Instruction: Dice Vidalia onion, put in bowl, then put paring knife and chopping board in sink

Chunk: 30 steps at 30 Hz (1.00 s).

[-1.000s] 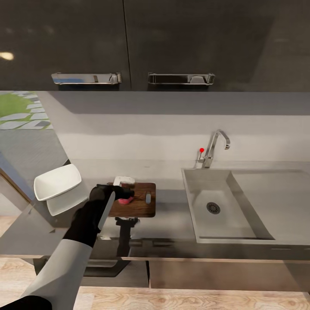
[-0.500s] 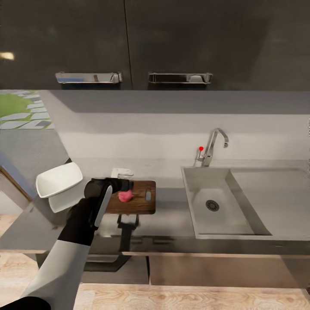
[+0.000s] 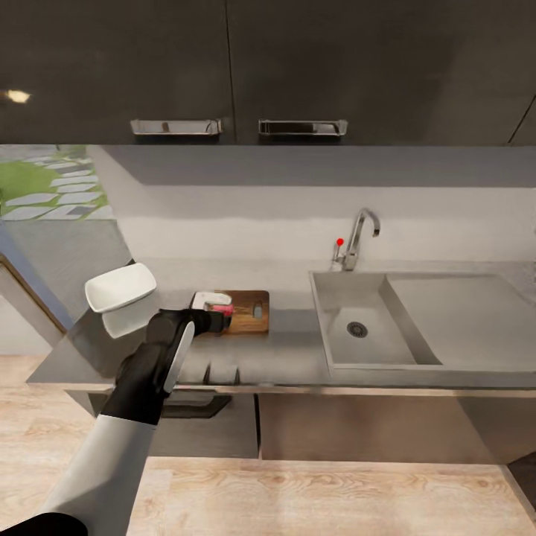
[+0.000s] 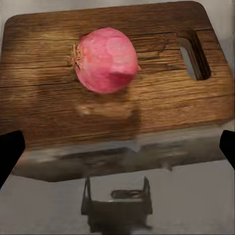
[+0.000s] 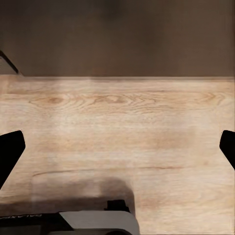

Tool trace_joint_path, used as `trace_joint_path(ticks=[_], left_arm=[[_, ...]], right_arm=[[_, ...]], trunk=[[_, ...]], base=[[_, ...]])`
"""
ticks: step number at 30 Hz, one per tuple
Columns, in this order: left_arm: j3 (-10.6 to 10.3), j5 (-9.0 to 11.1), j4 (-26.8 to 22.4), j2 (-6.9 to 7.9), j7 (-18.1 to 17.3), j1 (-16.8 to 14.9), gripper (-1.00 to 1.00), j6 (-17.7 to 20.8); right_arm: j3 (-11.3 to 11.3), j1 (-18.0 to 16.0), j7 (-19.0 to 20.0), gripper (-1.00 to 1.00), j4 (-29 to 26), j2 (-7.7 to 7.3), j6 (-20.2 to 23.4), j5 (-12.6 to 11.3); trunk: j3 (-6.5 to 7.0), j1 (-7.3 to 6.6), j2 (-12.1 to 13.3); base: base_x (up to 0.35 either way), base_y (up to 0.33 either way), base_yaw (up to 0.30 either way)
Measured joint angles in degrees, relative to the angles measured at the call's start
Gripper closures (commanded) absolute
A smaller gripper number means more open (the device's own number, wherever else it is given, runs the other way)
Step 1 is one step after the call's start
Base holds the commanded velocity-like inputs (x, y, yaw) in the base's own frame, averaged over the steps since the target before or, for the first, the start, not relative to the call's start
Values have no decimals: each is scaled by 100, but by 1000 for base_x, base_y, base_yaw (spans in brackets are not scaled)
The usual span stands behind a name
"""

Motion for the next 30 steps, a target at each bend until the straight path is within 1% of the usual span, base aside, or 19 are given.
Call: trace_joint_path(ticks=[7,22,25,26,30], left_arm=[[0,1,68,3,0,0,-100,0],[-6,1,407,0,-8,0,-100,-37],[-8,0,555,-2,-13,0,-100,-47],[-7,-4,818,-8,-23,1,-100,-61],[-10,1,1202,-28,-38,0,-100,-102]], right_arm=[[0,-1,0,-100,0,0,-2,1],[0,1,0,-100,0,0,3,-1],[0,2,-1,-100,0,0,0,-1],[8,2,-3,-100,0,-1,0,1],[11,0,-6,-100,0,-1,-2,-1]], trunk=[[-1,0,-1],[0,0,0],[0,0,0],[0,0,1],[0,-2,0]], base=[[-334,0,0],[-334,0,0],[-333,0,0],[-308,0,0],[-217,0,0]])
